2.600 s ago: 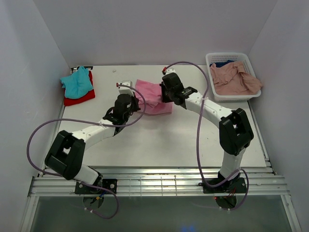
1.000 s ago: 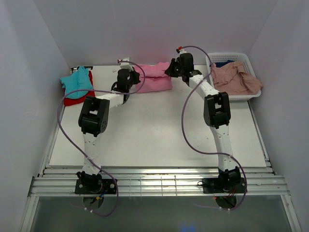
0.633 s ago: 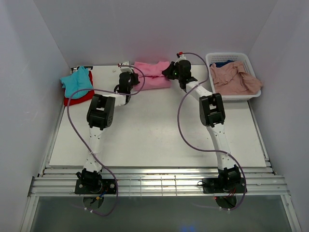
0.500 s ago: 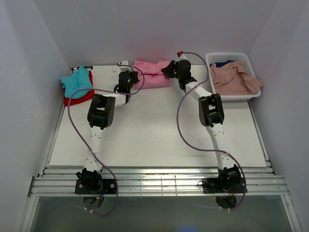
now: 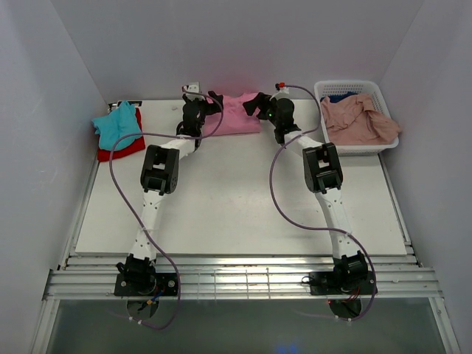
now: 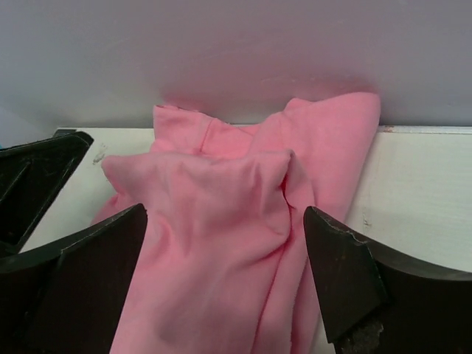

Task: Fold and stack the t-shirts
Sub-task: Fold the tshirt

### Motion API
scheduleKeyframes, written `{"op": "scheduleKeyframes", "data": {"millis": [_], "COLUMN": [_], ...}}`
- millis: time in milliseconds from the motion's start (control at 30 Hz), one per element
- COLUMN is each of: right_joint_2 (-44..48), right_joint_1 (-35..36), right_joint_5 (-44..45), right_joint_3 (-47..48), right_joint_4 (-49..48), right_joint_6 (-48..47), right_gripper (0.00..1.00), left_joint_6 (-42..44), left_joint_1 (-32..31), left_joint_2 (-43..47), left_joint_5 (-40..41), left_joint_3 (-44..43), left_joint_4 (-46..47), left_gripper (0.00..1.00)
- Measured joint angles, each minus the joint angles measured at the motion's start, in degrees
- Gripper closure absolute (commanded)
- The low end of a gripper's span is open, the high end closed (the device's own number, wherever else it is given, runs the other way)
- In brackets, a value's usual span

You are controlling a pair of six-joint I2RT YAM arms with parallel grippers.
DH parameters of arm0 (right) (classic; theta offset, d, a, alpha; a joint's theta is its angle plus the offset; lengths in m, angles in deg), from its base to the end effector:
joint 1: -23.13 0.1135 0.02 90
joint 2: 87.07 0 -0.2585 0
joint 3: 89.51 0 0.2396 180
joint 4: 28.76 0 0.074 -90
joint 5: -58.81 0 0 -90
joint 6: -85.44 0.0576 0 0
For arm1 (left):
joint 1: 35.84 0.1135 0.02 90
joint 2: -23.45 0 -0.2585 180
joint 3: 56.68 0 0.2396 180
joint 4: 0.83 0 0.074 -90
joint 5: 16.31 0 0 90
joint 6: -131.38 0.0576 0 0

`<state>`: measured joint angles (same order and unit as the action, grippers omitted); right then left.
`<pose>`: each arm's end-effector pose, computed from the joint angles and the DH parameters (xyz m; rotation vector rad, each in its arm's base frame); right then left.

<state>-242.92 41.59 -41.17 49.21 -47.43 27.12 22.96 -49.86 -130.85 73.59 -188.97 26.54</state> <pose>0.5807 0.2044 0.1522 0.0416 1.6031 0.8216 0.5880 -0.1469 0.1481 -0.0559 1.4930 -0.4596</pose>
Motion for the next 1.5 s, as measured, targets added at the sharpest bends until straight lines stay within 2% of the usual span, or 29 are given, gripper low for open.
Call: {"op": "scheduleKeyframes", "data": {"millis": [133, 233, 300, 367, 400, 433, 467, 500, 633, 667, 733, 867, 1000, 1133, 1233, 1500], "right_joint_2": [1.73, 6.27, 9.92, 13.75, 15.43, 17.07, 18.56, 19.76, 20.83, 21.40, 22.97, 28.87, 33.79, 38.45, 43.10, 57.02], "right_joint_1": [0.26, 0.81, 1.31, 2.03, 2.45, 2.91, 3.34, 3.80, 5.38, 5.79, 6.58, 8.63, 11.43, 14.40, 16.20, 19.71], "right_joint_5": [1.64, 3.48, 4.02, 4.44, 4.55, 4.70, 4.66, 4.61, 4.50, 4.26, 3.65, 3.56, 4.68, 6.01, 8.33, 18.32], "right_joint_3": [-7.56, -17.20, -21.73, -23.65, -23.74, -23.65, -23.34, -22.29, -16.70, -17.05, -20.28, -34.82, -44.63, -46.42, -46.95, -54.69], "right_joint_4": [-4.81, -6.99, -7.13, -6.73, -6.12, -5.57, -4.81, -2.95, 4.37, 6.16, 8.31, 10.21, 12.63, 15.98, 17.42, 20.59], "right_joint_6": [-2.62, -5.66, -8.39, -11.30, -12.57, -13.62, -14.99, -15.63, -16.92, -17.00, -16.92, -16.94, -17.33, -17.59, -17.92, -18.69], "right_gripper": [0.07, 0.06, 0.12, 0.35, 0.46, 0.72, 0.88, 0.92, 0.92, 0.92, 0.92, 0.92, 0.92, 0.92, 0.92, 0.92], "left_joint_6": [1.09, 1.38, 1.42, 1.27, 0.96, 0.37, -0.07, -0.61, -2.99, -3.58, -4.26, -5.03, -5.25, -5.70, -6.40, -6.93], "left_joint_1": [0.02, -0.11, -0.42, -0.79, -1.07, -1.40, -1.75, -2.01, -2.84, -2.97, -2.99, -2.97, -2.97, -2.99, -3.02, -4.52], "left_joint_2": [0.96, 5.77, 9.57, 13.31, 14.99, 16.48, 17.57, 18.27, 18.14, 17.29, 13.62, 6.21, 2.71, 3.41, 6.36, 22.01], "left_joint_5": [-1.49, -2.97, -4.02, -4.79, -5.07, -5.25, -5.44, -5.62, -6.88, -7.26, -7.93, -8.48, -8.70, -8.70, -8.57, -7.93], "left_joint_3": [3.02, 12.04, 18.21, 23.34, 25.33, 26.84, 27.85, 28.26, 27.54, 26.14, 20.59, 10.86, 9.57, 9.99, 14.78, 38.12], "left_joint_4": [-0.66, 1.29, 3.80, 6.45, 7.80, 9.05, 10.29, 11.30, 11.47, 10.49, 7.06, 0.22, -6.21, -10.01, -10.82, -11.04], "left_gripper": [0.02, 0.02, 0.02, 0.02, 0.15, 0.25, 0.37, 0.60, 0.97, 0.99, 1.00, 1.00, 1.00, 1.00, 1.00, 1.00]}}
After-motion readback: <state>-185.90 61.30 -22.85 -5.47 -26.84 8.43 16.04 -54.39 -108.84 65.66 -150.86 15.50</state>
